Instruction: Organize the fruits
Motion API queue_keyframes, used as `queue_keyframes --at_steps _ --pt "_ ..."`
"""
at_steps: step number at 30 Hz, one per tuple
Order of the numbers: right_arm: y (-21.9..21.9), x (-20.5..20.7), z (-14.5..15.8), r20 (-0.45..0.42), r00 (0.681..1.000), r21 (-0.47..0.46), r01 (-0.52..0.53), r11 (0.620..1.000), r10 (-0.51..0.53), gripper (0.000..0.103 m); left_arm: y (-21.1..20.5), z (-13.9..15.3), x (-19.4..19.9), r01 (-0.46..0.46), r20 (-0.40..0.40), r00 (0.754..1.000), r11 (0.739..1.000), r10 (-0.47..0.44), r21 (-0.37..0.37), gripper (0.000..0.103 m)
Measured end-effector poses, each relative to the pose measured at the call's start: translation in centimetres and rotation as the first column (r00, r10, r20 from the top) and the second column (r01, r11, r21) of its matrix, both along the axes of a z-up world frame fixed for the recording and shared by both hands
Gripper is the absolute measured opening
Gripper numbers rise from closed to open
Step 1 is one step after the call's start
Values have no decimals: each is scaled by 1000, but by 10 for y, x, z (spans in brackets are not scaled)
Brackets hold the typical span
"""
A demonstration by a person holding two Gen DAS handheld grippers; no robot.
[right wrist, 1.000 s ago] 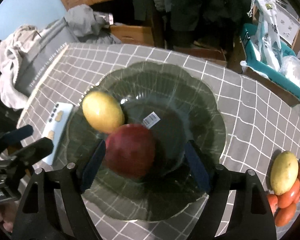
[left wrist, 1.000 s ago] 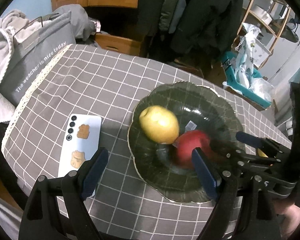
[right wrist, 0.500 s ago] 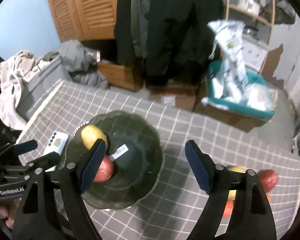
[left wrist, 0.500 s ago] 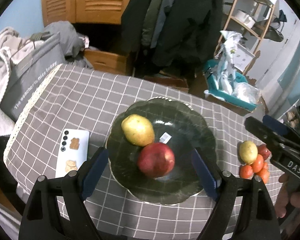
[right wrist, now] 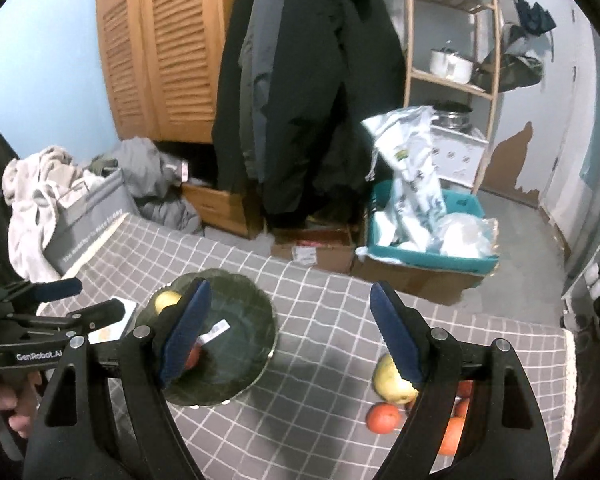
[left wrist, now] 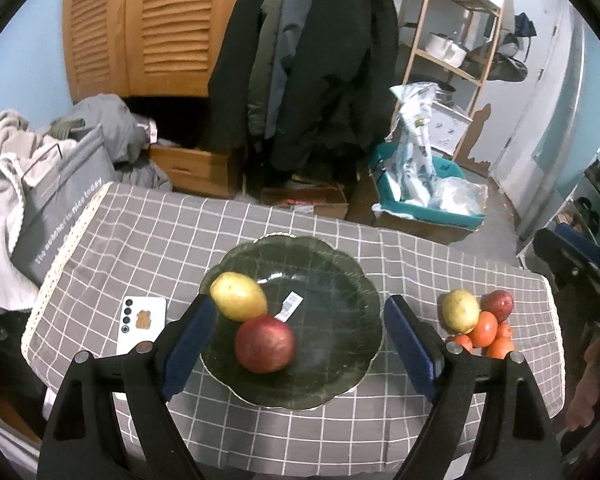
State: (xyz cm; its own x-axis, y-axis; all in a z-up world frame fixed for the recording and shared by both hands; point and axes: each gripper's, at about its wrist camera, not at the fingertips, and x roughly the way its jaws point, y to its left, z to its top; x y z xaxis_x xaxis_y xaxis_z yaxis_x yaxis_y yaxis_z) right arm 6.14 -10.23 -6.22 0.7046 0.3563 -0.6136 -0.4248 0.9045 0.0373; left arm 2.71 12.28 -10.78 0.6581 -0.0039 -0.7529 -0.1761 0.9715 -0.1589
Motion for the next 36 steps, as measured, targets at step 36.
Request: queue_keyframes --at_steps 36 --pt "-149 -53 38 77 979 119 181 976 -190 89 -120 72 -4 170 136 973 978 -186 124 102"
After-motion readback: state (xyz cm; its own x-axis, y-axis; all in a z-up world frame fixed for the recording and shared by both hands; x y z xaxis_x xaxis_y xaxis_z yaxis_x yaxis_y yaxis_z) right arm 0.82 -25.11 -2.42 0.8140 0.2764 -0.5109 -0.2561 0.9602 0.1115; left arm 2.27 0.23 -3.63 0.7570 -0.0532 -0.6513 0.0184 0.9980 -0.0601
